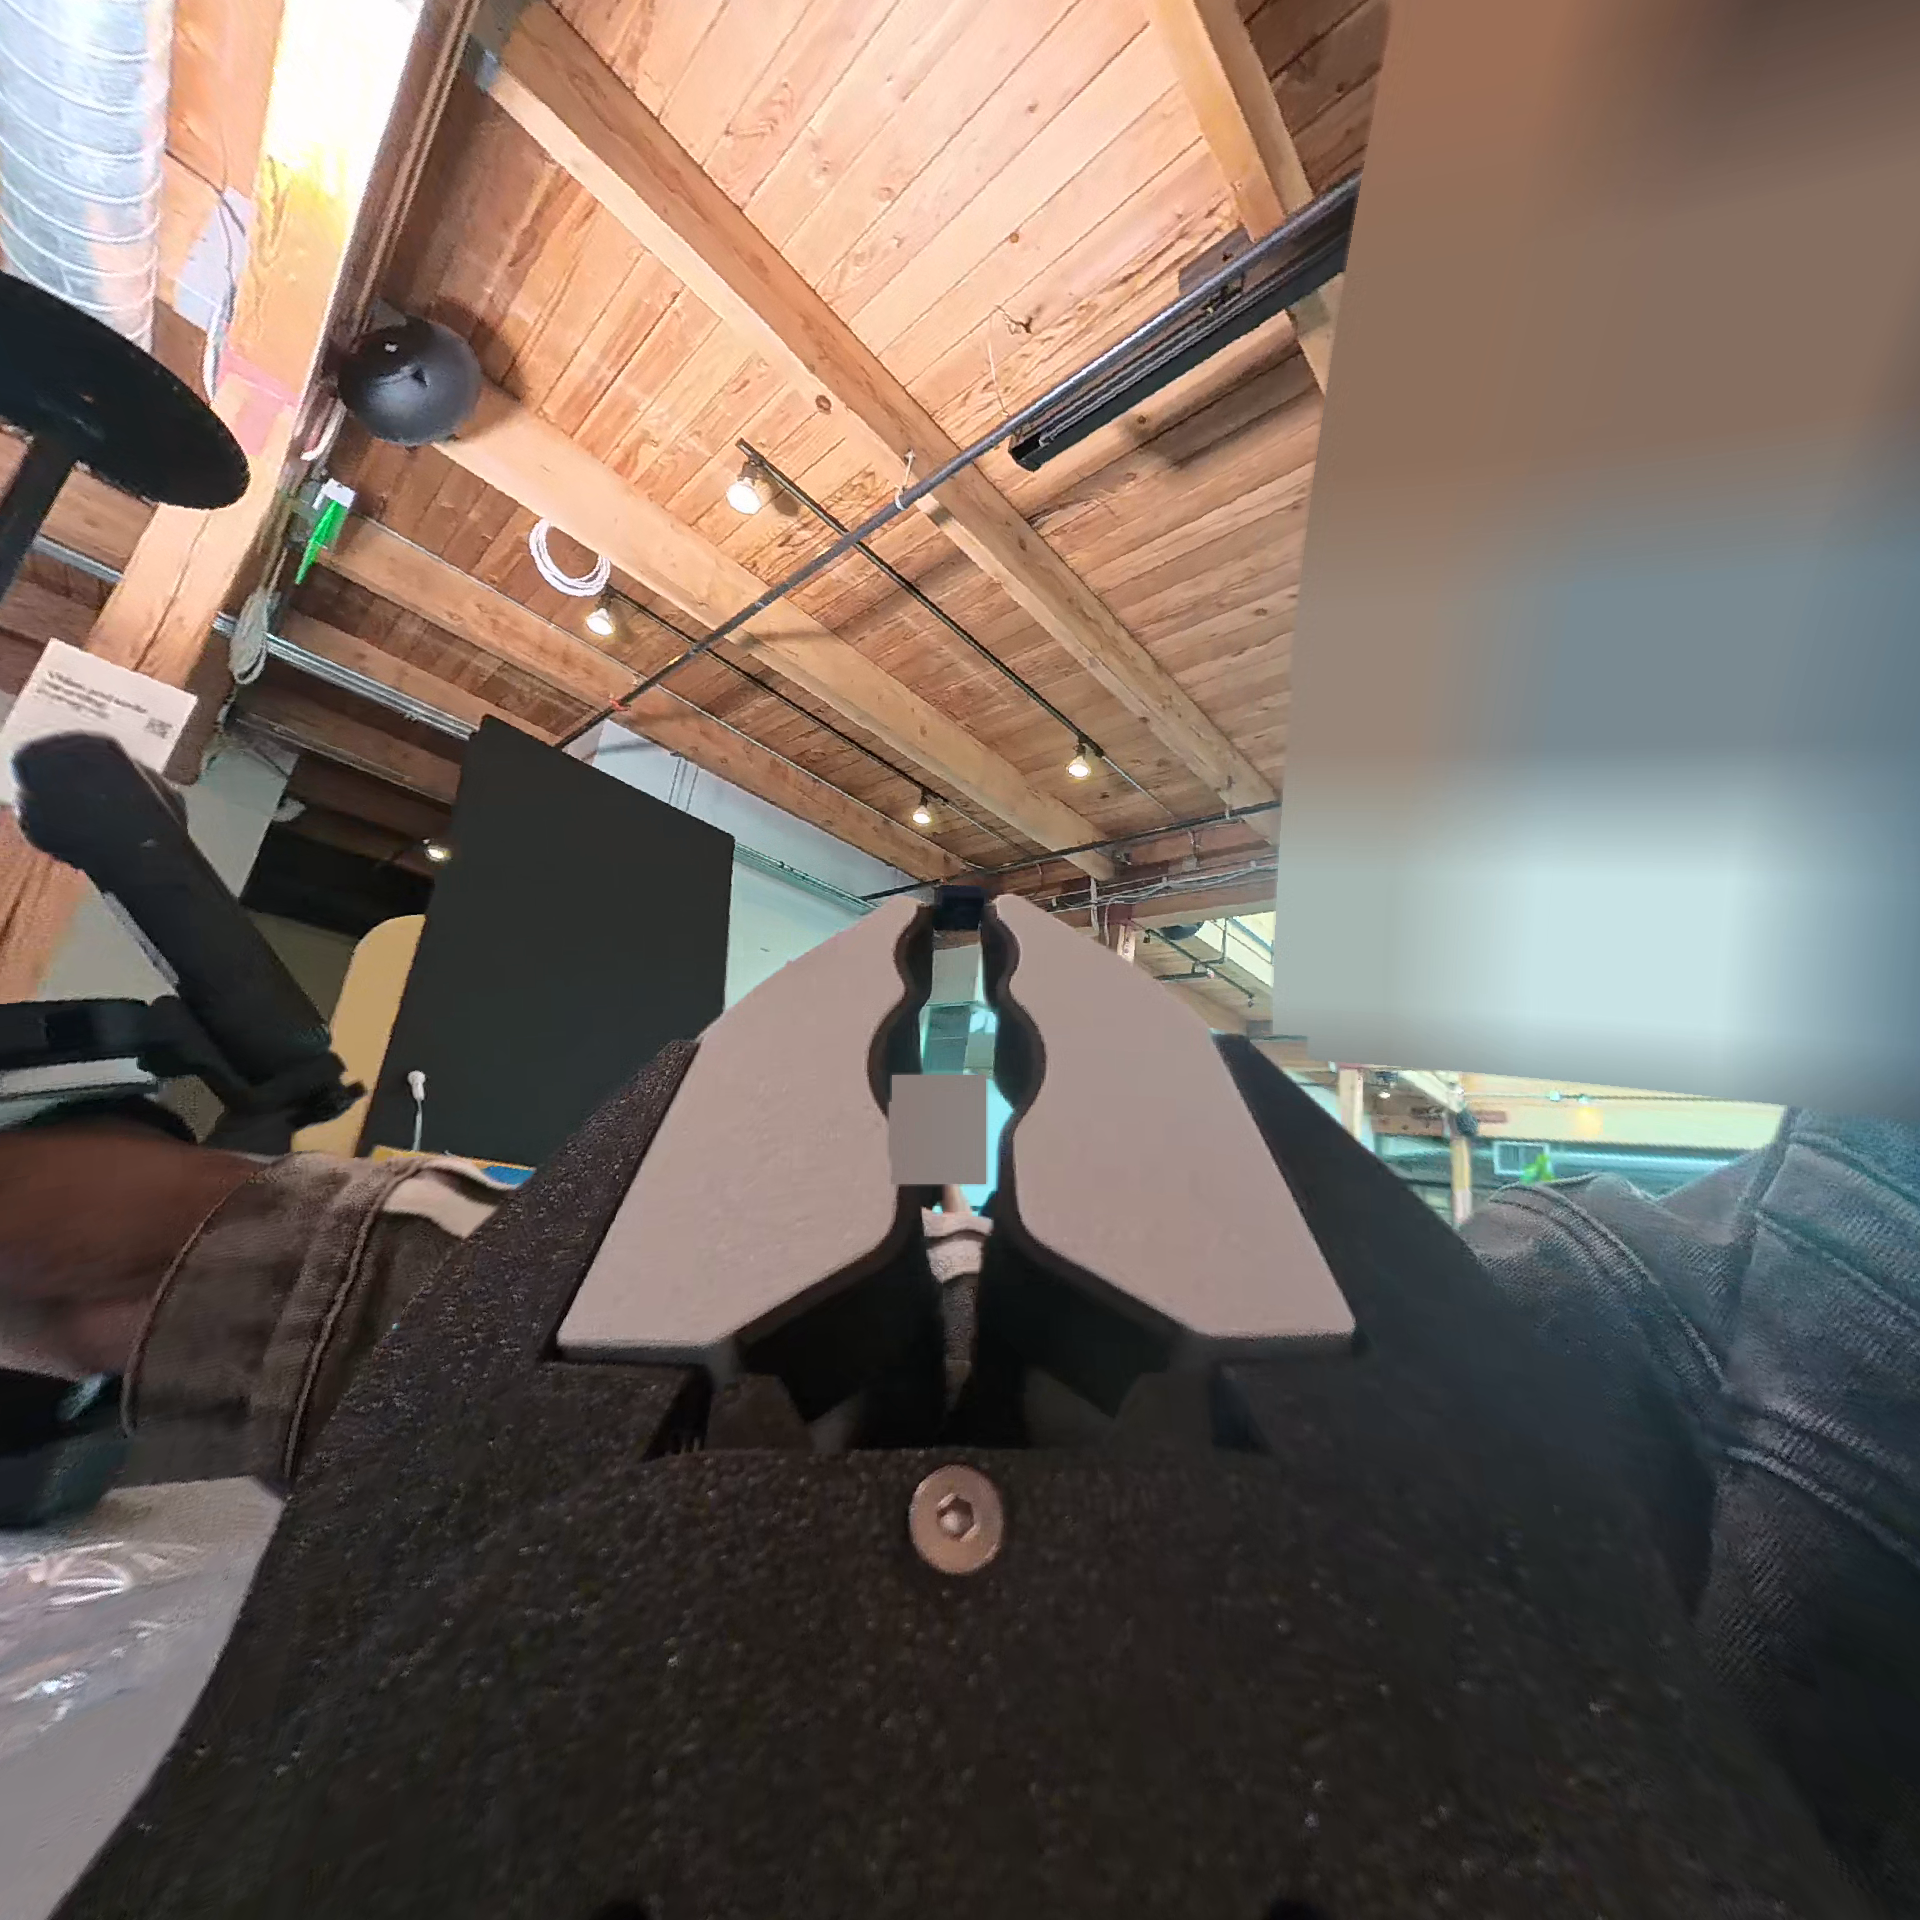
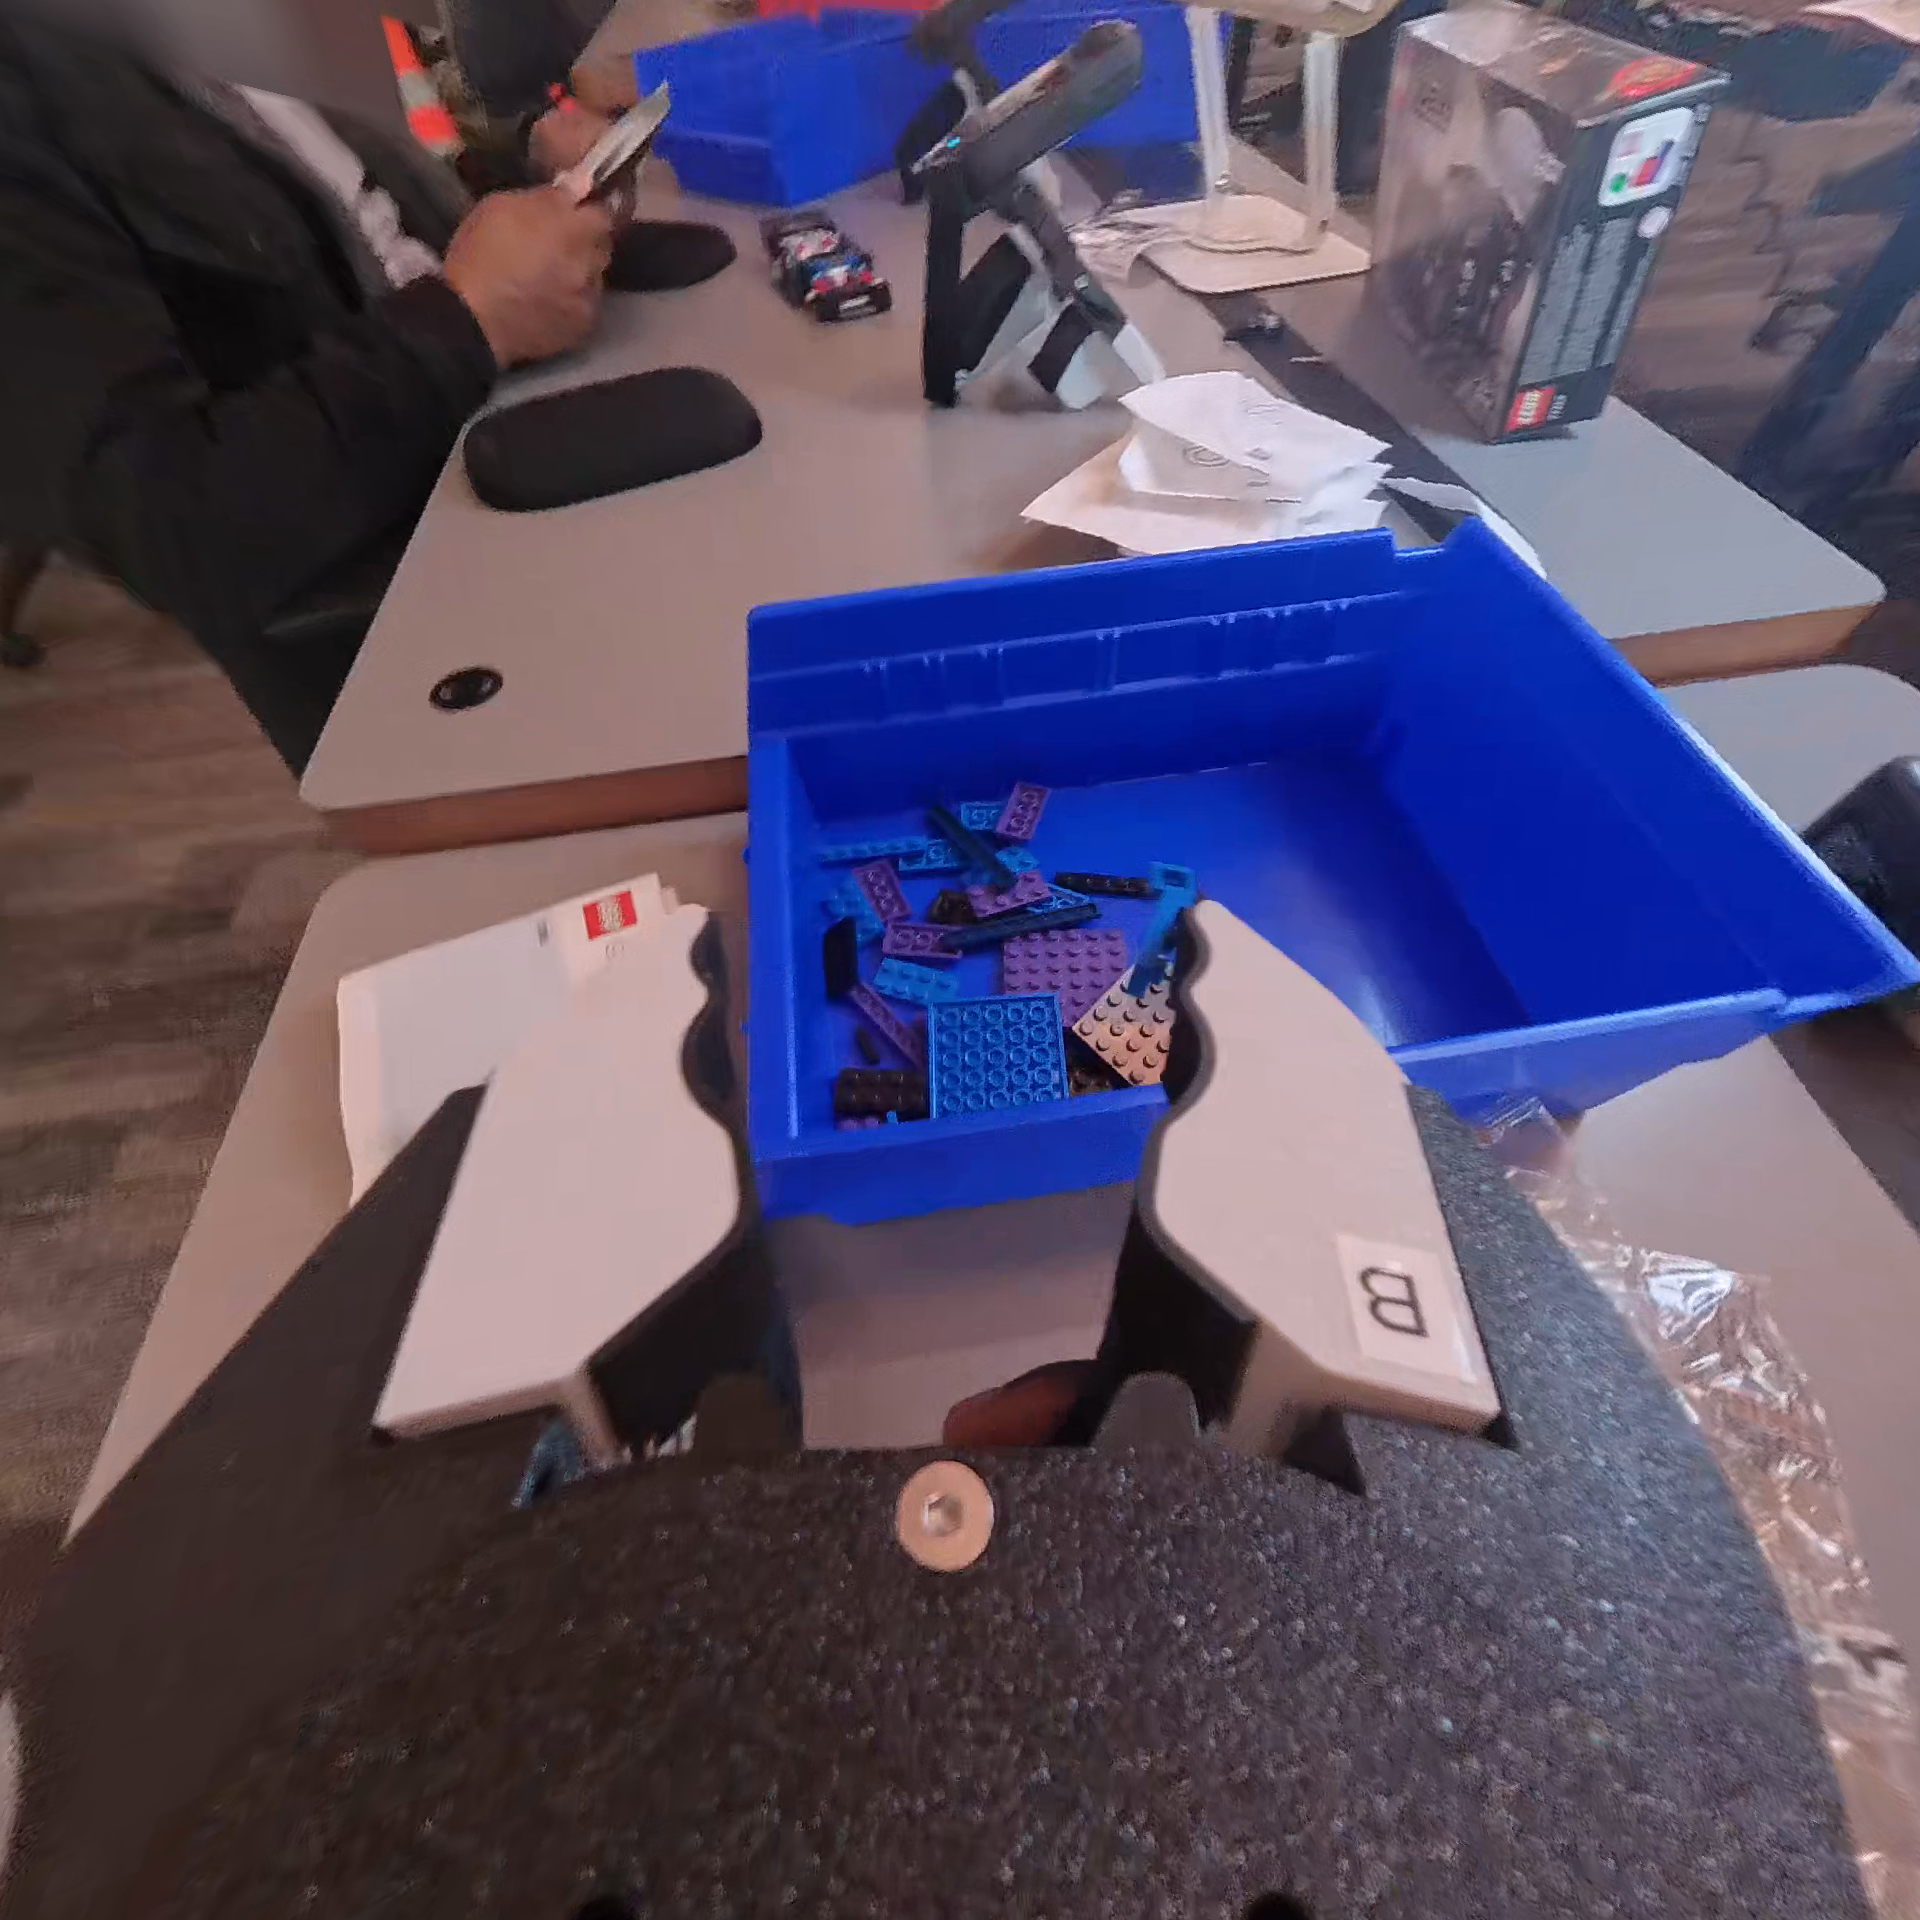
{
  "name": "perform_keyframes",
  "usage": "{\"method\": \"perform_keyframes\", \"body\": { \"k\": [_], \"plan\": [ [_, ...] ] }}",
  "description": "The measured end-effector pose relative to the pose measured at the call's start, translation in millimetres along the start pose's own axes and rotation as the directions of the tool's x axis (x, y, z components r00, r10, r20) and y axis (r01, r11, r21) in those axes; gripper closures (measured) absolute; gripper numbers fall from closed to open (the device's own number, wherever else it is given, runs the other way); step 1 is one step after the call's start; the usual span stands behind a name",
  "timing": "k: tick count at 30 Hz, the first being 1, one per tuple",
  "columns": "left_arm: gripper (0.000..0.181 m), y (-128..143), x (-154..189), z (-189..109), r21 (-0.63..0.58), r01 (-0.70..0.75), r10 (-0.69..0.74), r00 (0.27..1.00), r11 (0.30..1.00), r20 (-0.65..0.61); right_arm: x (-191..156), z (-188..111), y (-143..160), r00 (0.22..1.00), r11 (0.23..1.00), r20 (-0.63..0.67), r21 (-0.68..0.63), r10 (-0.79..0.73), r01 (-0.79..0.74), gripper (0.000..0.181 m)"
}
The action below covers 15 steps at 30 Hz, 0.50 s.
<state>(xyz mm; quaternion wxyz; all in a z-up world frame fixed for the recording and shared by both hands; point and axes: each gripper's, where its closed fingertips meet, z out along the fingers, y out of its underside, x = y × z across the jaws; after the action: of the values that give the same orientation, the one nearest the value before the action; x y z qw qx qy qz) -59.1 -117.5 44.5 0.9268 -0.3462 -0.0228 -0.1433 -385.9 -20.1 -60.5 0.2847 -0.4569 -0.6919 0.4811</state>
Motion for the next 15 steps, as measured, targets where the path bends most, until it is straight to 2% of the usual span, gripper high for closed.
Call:
{"method": "perform_keyframes", "body": {
  "k": [4, 6, 9, 10, 12, 15],
  "plan": [
    [0.173, 5.0, 9.5, 3.9, -0.006, 0.004, -0.004, 1.0, 1.0, -0.02, -9.4, -0.4, 3.5, 0.988, 0.99, 0.07, -0.004, -0.137, 0.138, 0.08],
    [0.174, 8.3, 14.7, 5.6, -0.015, 0.006, -0.007, 0.999, 1.0, -0.031, -15.4, 3.4, 4.5, 0.979, 0.984, 0.1, 0.008, -0.179, 0.179, 0.081],
    [0.174, 8.7, 18.0, 6.1, -0.026, -0.01, 0.009, 0.999, 1.0, -0.04, -19.8, 5.2, 5.2, 0.978, 0.989, 0.151, 0.001, -0.145, 0.146, 0.076],
    [0.174, 7.1, 17.0, 5.3, -0.025, -0.025, 0.024, 0.999, 0.999, -0.037, -17.6, 0.9, 2.7, 0.98, 0.99, 0.143, 0.008, -0.139, 0.139, 0.083],
    [0.174, 3.1, 9.5, 2.9, -0.021, -0.037, 0.037, 0.999, 0.999, -0.016, -16.6, -18.5, -10.0, 0.98, 0.985, 0.114, 0.082, -0.161, 0.152, 0.093],
    [0.174, 4.8, -6.0, -1.4, -0.04, 0.034, -0.034, 0.999, 0.999, 0.003, -40.7, -74.2, -28.3, 0.961, 0.948, 0.136, 0.246, -0.242, 0.204, 0.095]
  ]
}}
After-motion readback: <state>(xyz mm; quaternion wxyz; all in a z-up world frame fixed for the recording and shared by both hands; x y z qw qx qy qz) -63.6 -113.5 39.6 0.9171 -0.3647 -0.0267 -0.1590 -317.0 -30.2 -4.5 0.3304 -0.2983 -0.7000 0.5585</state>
